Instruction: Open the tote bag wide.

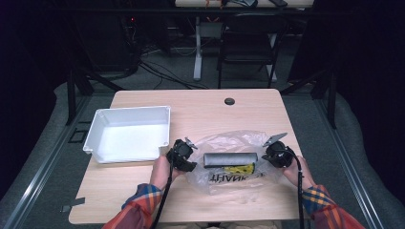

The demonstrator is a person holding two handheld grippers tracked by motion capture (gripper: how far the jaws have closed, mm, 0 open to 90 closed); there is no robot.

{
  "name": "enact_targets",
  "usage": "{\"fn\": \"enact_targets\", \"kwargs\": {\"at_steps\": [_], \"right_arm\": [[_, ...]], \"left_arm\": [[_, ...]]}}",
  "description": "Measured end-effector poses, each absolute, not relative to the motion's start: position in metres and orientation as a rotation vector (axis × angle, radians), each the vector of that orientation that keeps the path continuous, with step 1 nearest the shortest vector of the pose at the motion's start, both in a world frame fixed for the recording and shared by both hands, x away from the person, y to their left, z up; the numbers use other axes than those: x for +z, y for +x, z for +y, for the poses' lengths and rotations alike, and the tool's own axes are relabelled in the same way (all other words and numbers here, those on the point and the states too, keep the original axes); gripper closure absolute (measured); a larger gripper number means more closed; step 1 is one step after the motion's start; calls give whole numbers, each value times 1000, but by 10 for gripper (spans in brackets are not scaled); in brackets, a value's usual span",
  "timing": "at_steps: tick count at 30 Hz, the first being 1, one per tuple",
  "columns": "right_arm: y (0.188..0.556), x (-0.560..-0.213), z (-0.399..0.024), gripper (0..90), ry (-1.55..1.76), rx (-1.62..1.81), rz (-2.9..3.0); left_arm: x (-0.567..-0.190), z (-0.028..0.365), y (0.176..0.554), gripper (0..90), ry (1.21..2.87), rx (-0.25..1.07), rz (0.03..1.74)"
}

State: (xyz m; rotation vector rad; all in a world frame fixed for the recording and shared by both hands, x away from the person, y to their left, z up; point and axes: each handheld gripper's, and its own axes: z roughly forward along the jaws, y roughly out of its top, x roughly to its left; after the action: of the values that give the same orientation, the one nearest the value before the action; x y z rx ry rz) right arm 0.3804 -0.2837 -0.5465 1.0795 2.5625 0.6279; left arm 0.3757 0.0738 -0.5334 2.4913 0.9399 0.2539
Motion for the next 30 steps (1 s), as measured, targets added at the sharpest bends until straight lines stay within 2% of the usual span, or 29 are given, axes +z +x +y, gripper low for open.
{"fn": "enact_targets", "kwargs": {"at_steps": [5,10,12,14,16,17,21,23,27,30], "right_arm": [[376,-525,-293,646,1114,779,2530],[364,-498,-294,404,1098,975,2502],[359,-495,-288,341,1070,989,2570],[355,-500,-280,337,1054,933,2615],[356,-509,-275,371,1053,852,2651],[358,-514,-274,417,1070,817,2665],[363,-528,-275,692,1108,702,2671],[366,-535,-276,724,1133,688,2690],[370,-543,-279,851,1153,645,2710],[370,-546,-280,891,1150,613,2732]], "left_arm": [[-510,79,366,375,2453,272,916],[-490,84,357,325,2371,272,901],[-487,80,351,309,2359,254,877],[-489,71,345,281,2384,242,840],[-496,62,340,264,2439,244,810],[-502,58,340,263,2464,247,815],[-527,51,344,296,2600,231,815],[-537,50,347,359,2628,224,829],[-543,52,349,595,2647,207,822],[-544,55,350,763,2656,212,813]]}}
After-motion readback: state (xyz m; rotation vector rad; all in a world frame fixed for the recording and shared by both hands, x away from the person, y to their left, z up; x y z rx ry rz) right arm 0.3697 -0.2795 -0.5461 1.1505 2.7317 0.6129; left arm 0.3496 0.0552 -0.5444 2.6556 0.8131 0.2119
